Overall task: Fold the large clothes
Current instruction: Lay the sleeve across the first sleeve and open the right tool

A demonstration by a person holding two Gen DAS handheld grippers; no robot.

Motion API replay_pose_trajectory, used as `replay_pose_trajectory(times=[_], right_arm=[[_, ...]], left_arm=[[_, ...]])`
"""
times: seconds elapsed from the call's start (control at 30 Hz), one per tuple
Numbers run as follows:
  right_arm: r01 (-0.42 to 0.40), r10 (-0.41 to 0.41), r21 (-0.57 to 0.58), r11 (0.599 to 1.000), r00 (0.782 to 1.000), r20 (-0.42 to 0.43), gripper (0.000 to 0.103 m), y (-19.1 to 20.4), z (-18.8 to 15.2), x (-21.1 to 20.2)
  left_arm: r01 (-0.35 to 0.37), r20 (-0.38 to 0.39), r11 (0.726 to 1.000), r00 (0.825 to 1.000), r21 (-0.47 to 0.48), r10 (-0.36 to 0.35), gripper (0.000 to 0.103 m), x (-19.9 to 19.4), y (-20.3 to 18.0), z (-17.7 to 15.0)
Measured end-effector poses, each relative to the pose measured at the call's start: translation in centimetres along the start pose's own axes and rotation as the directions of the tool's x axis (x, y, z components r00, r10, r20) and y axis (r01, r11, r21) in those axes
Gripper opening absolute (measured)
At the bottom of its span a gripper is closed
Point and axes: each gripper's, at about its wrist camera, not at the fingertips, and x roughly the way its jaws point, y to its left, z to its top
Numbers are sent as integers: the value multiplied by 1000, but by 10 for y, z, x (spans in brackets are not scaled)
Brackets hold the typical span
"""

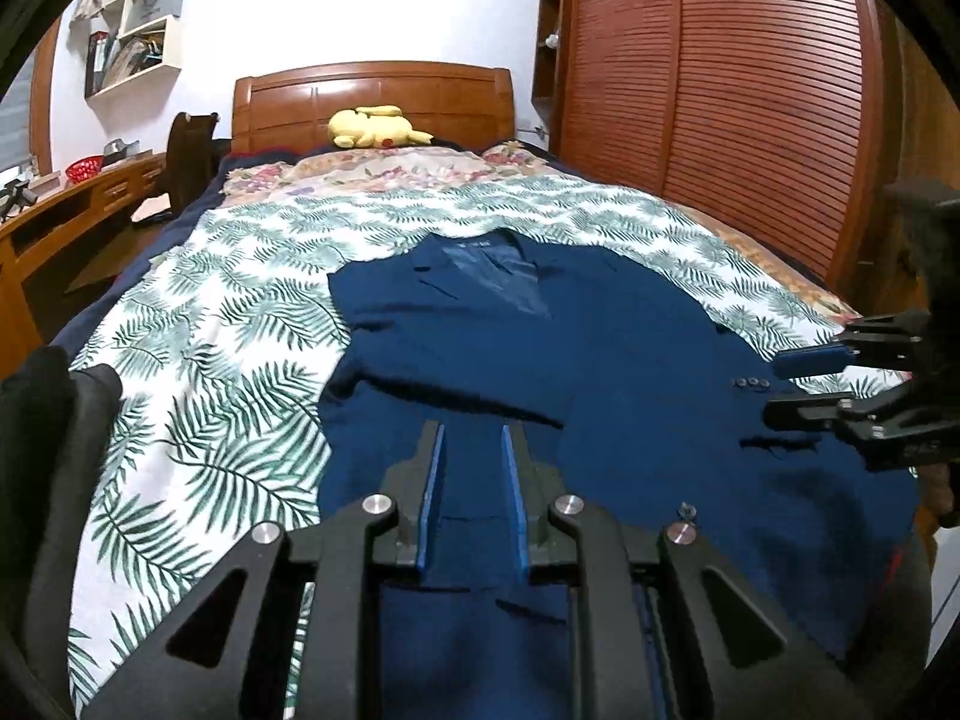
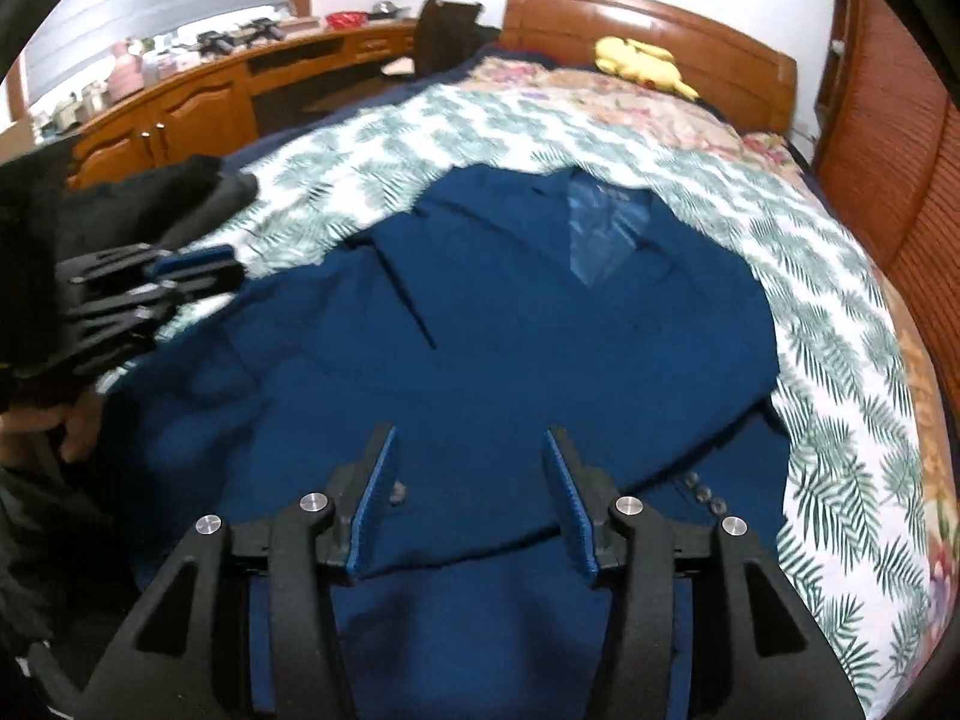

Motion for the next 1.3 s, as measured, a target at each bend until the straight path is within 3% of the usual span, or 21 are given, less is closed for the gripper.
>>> replay_pose_trajectory(times=[0.23,0.47,0.73,1.1,1.3], right_arm=[[32,-29,41,999,997,-71,50,-22,-30,37],[48,-44,54,997,995,-86,50,-39,-52,60],[8,-7,80,997,1000,-9,53,-47,-72,66],[-40,36,104,994,998,45,55,-50,-78,64],[-49,43,106,993,997,63,56,-50,-80,63]], left_arm=[[36,-67,999,997,38,-33,16,9,-11,-19],[69,-147,997,987,46,-61,19,23,-22,-37],[54,-234,997,971,51,-41,21,42,-30,-55],[32,-260,999,965,-24,-37,24,47,-21,-61],[-18,-261,1000,965,-5,16,26,46,-24,-64]])
